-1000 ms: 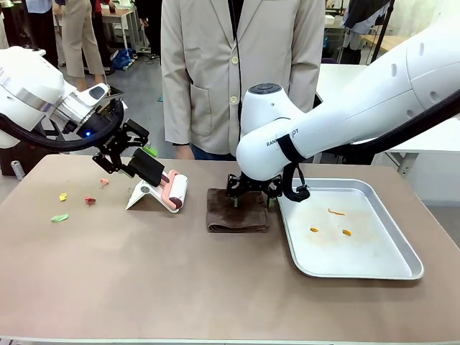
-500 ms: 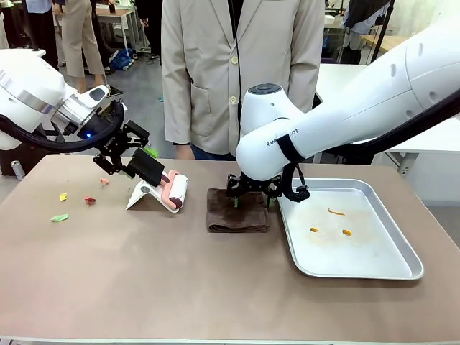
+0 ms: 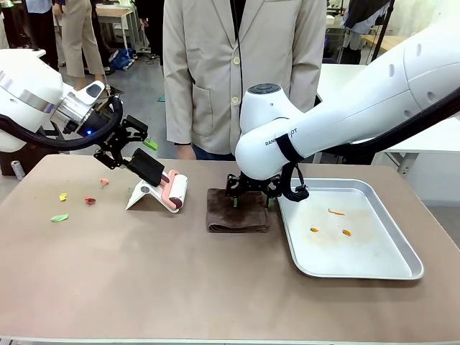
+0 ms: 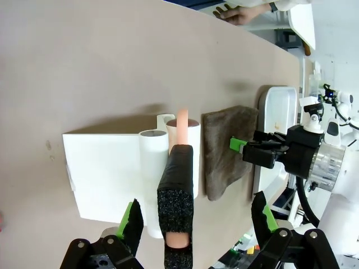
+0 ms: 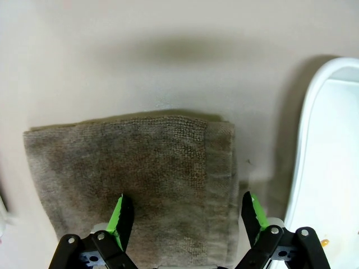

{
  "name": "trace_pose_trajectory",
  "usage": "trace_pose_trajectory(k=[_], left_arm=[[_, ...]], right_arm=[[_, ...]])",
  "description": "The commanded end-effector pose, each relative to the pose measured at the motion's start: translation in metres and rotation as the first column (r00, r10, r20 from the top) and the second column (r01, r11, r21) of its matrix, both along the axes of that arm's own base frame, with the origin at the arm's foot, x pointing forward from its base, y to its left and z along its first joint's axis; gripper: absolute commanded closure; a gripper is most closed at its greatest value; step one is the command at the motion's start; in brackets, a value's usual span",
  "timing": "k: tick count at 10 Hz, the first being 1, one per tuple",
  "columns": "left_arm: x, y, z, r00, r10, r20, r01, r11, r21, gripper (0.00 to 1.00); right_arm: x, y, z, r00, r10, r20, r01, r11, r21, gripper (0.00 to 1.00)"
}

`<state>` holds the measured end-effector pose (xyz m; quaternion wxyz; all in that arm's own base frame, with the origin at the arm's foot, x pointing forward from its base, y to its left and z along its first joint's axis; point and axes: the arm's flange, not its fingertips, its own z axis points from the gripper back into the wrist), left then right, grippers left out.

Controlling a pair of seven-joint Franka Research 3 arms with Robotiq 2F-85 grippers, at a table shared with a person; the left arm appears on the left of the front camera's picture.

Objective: Clean the surface of the table.
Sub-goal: Hold the Lint Roller with your left hand and the towel with your right hand.

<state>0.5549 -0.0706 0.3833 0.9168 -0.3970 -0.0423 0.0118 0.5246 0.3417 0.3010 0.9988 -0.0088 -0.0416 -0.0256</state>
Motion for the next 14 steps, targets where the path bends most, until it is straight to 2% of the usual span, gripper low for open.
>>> trace_pose_trajectory(k=[1, 8, 9, 10, 11, 12, 13, 14], left_arm=[[-0.003, 0.004, -0.006, 0.999, -0.024, 0.036, 0.025, 1.0, -0.016, 0.0], [-0.003, 0.014, -0.013, 0.997, -0.061, 0.044, 0.063, 0.998, -0.033, 0.0], [-0.003, 0.015, -0.013, 0.997, -0.063, 0.042, 0.064, 0.997, -0.036, 0.58], [-0.003, 0.016, -0.013, 0.997, -0.066, 0.041, 0.068, 0.997, -0.032, 0.58], [-0.003, 0.017, -0.013, 0.997, -0.063, 0.045, 0.065, 0.997, -0.036, 1.0], [-0.003, 0.017, -0.013, 0.997, -0.063, 0.047, 0.065, 0.997, -0.042, 1.0], [-0.003, 0.017, -0.013, 0.997, -0.063, 0.049, 0.065, 0.997, -0.042, 1.0], [-0.002, 0.018, -0.013, 0.997, -0.061, 0.051, 0.064, 0.997, -0.044, 0.86]], right_arm=[[0.003, 0.005, 0.002, 1.0, -0.028, 0.002, 0.028, 1.0, -0.005, 0.0], [0.005, 0.007, 0.003, 0.999, -0.039, -0.018, 0.039, 0.999, -0.004, 0.0], [0.005, 0.007, 0.002, 0.999, -0.049, -0.021, 0.049, 0.999, -0.013, 0.6], [0.006, 0.007, 0.001, 0.999, -0.045, -0.026, 0.044, 0.999, -0.025, 0.6], [0.007, 0.008, 0.0, 0.998, -0.043, -0.036, 0.042, 0.999, -0.029, 1.0], [0.008, 0.008, -0.001, 0.998, -0.042, -0.039, 0.041, 0.999, -0.029, 0.65], [0.008, 0.008, -0.001, 0.998, -0.04, -0.041, 0.039, 0.999, -0.027, 1.0], [0.007, 0.008, -0.001, 0.998, -0.04, -0.041, 0.039, 0.999, -0.026, 1.0]])
